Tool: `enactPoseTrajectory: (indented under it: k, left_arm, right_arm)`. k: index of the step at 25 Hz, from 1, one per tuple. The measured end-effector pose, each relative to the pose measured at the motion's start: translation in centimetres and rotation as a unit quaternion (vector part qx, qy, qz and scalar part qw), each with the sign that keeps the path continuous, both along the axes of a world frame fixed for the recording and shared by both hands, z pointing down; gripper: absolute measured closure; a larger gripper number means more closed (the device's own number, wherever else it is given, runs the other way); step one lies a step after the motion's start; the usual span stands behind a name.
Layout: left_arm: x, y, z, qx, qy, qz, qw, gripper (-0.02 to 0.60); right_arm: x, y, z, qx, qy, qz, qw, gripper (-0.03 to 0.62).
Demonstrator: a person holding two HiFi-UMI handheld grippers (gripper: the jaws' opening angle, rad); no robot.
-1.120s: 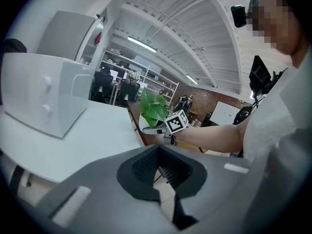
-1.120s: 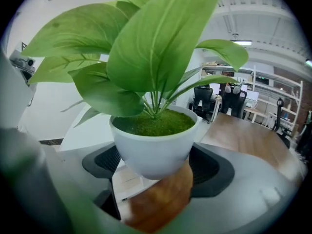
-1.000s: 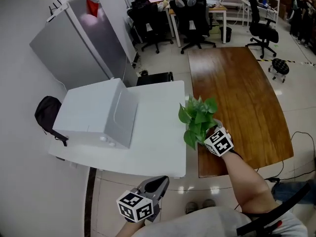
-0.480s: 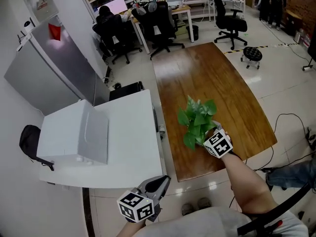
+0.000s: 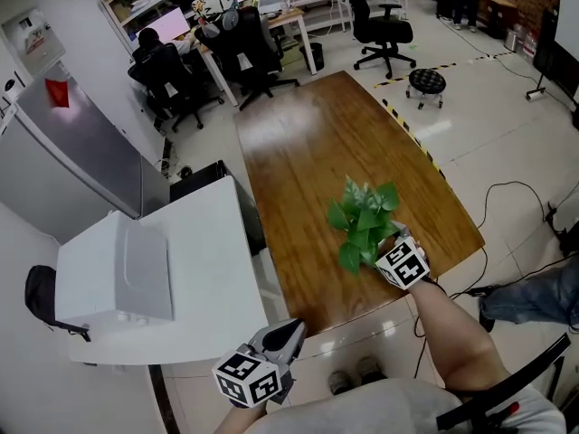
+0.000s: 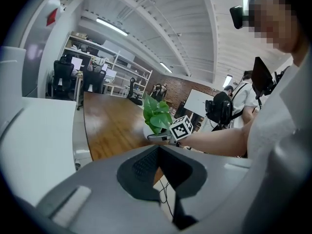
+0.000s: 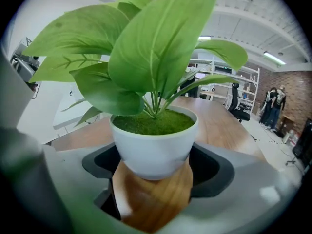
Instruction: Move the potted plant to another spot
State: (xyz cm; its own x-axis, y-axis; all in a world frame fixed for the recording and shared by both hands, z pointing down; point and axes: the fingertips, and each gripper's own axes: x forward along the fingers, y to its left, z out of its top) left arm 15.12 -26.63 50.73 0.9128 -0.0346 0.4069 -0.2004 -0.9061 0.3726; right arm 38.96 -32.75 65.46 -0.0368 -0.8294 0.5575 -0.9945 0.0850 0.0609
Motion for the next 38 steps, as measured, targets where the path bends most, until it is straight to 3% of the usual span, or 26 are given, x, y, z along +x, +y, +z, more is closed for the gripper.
enactPoseTrajectory:
  k: [7,16,27,34,38]
  left_arm:
    - [2.9,1.8,0.6,-0.003,-0.006,0.033,0.9994,0.588]
    - [4.9,3.9,1.2,-0.008,-0.012,0.054,0.9984,0.588]
    - [4.1,3.7,1.2,-0.011,-0.012,0.039,0.9991,0.588]
    - [3.7,3.9,1.0,-0.007,-0.009,0.023,0.9997,0.588]
    - [3.6,4.3,0.4,-0.005,-0.004,0.005,1.0,0.588]
  right_arm:
    - [3.1,3.5,1.7,-0.008,-0.008,0.036,0.999,0.152]
    - [4.1,5.4,2.9,0.009,-0.027,0.055,0.998,0.151]
    - [3.7,5.3,2.7,0.013,-0.038,0.047,0.998,0.148]
    - [3.1,5.9,3.0,0.006,-0.064,0.027,0.998,0.066]
    - [2.4,8.9,2.8,-0.014,-0.085,0.0,0.996,0.057]
